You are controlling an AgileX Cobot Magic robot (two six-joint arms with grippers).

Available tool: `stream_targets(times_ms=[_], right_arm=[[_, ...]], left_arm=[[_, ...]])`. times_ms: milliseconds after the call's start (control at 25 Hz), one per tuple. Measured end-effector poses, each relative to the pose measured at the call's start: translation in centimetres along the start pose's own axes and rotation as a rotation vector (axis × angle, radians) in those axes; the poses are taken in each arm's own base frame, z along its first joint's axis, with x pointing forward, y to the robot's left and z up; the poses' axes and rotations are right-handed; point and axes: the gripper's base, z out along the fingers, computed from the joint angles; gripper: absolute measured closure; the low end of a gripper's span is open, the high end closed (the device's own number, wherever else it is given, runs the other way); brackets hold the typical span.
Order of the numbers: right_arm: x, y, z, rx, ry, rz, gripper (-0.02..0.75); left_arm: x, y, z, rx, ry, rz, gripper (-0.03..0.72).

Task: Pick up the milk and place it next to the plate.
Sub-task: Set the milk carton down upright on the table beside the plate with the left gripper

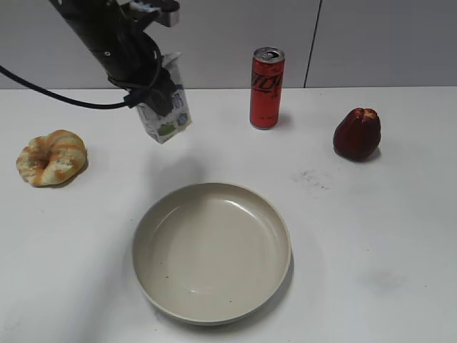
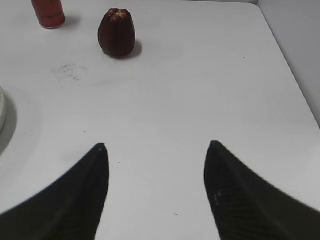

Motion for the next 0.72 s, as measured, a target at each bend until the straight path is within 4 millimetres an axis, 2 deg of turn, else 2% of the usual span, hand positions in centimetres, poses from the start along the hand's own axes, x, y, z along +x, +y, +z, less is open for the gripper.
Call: stream_targets(times_ms=[240, 480, 720], right_arm=[[0.0, 0.0, 0.0, 0.000, 0.000, 0.000, 0.279], [0.0, 0.0, 0.0, 0.000, 0.000, 0.000, 0.279], [0.0, 0.0, 0.0, 0.000, 0.000, 0.000, 0.279]], left_arm=[[-0.4, -2.8, 2.8, 0.075, 0.017, 0.274, 0.383], [0.0, -3.4, 5.5, 0.153, 0.024, 0.390, 0.379], [0.2, -3.6, 6.7, 0.184, 0.024, 0.462, 0.379]])
